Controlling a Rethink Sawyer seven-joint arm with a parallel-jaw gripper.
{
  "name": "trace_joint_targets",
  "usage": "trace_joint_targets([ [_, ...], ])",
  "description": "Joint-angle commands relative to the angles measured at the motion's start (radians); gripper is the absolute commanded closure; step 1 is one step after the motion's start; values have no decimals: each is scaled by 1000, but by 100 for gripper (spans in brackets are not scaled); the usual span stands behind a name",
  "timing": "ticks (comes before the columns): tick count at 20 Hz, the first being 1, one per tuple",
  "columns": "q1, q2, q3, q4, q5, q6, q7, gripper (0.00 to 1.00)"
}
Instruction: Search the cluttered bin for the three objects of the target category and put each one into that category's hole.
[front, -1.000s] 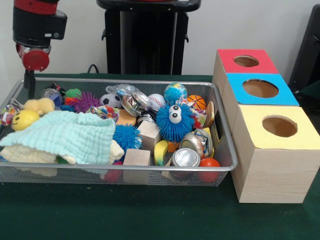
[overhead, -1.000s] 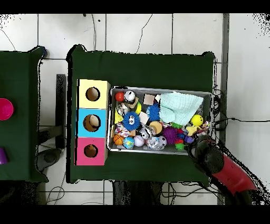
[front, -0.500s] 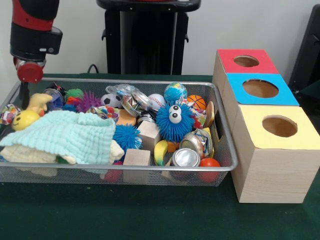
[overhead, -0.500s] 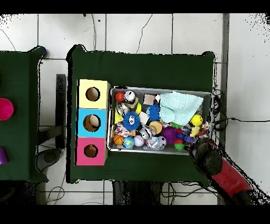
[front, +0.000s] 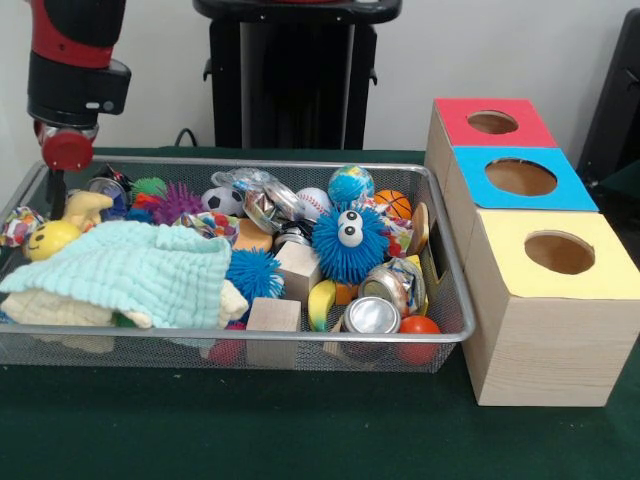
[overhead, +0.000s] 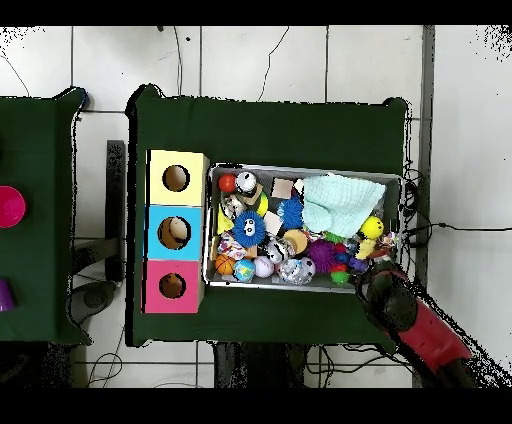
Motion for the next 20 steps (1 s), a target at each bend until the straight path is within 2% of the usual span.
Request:
trace_joint_targets([
  [1, 32, -3, 100, 73, 48, 23, 198, 0],
  [4, 54, -53, 81, 79, 68, 79, 185, 0],
  [7, 108, -104, 37, 66, 111, 172, 170, 0],
  [13, 185, -152, -14, 48, 153, 251, 157, 0],
  [17, 190, -157, -16, 45, 158, 256, 152, 0],
  [20, 176, -144, 0, 53, 154, 222, 154, 0],
])
